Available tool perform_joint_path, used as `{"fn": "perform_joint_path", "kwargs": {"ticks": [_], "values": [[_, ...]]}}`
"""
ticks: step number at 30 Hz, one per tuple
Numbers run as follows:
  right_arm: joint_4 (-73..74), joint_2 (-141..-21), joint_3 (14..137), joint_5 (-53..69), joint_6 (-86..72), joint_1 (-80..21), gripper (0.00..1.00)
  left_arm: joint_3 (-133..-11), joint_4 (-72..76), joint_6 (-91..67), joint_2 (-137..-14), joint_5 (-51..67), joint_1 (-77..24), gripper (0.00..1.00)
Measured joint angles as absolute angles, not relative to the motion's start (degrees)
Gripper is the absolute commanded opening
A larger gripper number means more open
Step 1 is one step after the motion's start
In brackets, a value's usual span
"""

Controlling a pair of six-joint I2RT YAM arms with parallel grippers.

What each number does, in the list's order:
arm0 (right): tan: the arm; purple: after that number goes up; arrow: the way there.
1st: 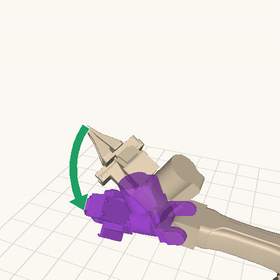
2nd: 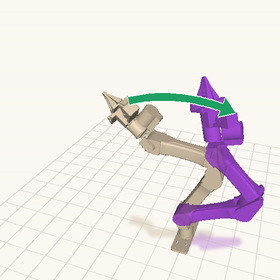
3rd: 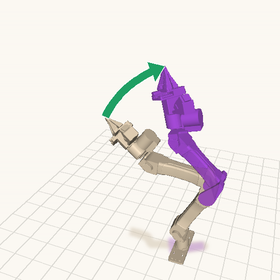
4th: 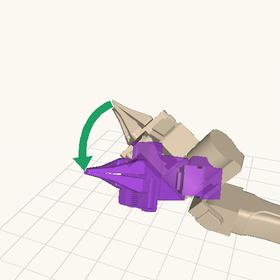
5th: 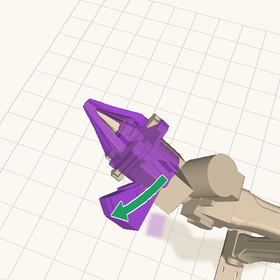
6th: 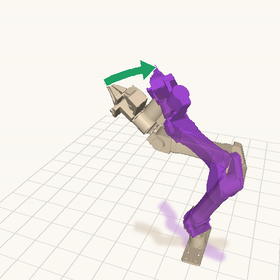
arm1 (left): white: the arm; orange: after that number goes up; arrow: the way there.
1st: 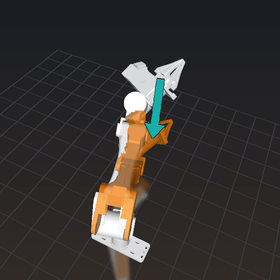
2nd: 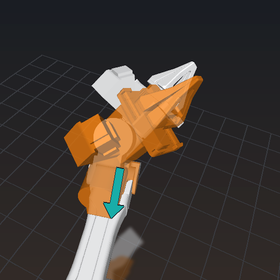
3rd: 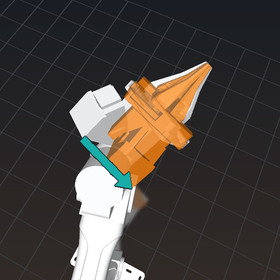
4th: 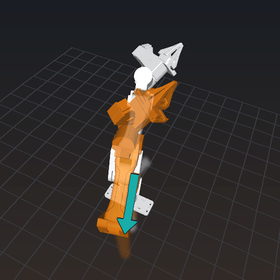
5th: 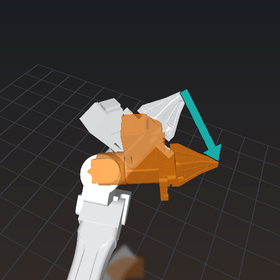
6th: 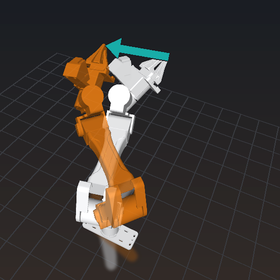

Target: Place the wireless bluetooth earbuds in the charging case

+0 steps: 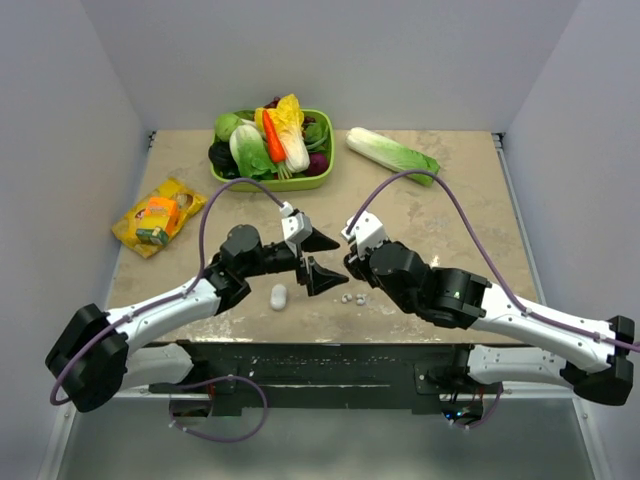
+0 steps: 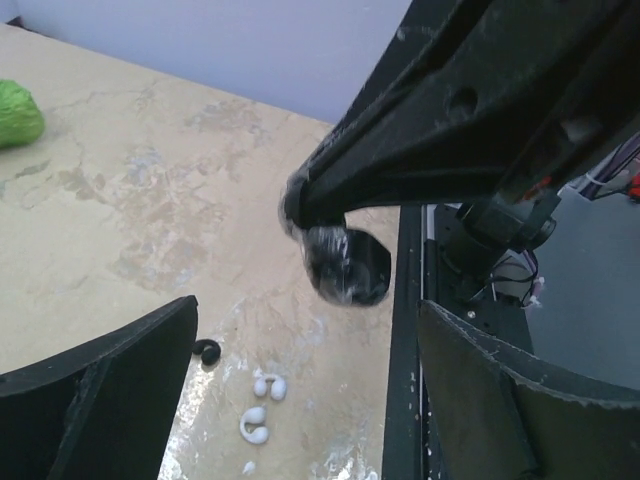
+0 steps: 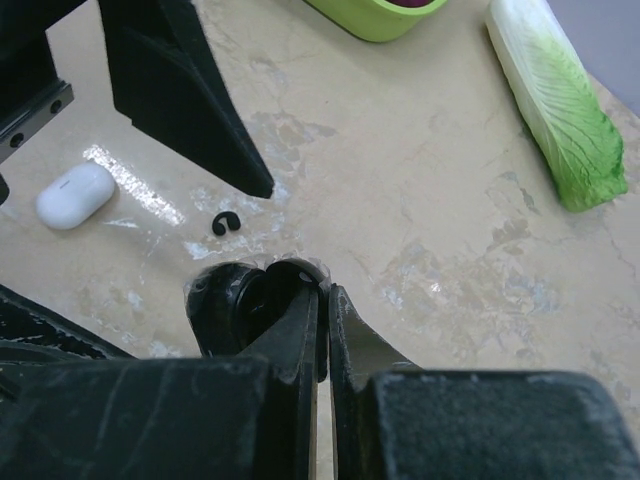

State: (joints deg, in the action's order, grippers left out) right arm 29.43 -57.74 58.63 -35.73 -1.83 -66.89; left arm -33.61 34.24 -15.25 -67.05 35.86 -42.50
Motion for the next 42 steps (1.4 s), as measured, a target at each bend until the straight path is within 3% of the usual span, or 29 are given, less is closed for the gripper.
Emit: {"fn": "perform_joint_path", "kwargs": {"ticks": [10, 23, 29, 37, 42], "values": [[29.98, -59.92, 59.24, -39.62, -1.02, -68.79, 0.0, -41.34, 31.55, -15.94, -70.83, 40.6, -42.5, 0.86], [29.78, -62.0, 59.57, -39.79, -0.8, -69.91, 0.0, -42.19, 30.06, -15.94, -77.43, 44.29, -43.0, 0.54], [29.67, -62.61, 59.77, -39.79, -0.4, -70.13, 0.0, -43.07, 30.15, -15.94, -78.74, 45.1, -43.94, 0.47], [29.89, -62.63, 59.9, -39.97, 0.05, -70.13, 0.0, -43.13, 30.3, -15.94, -79.4, 45.3, -44.01, 0.16], [29.93, -62.63, 59.9, -39.94, 0.08, -70.13, 0.0, -43.13, 30.3, -15.94, -79.42, 45.3, -44.01, 0.11]]}}
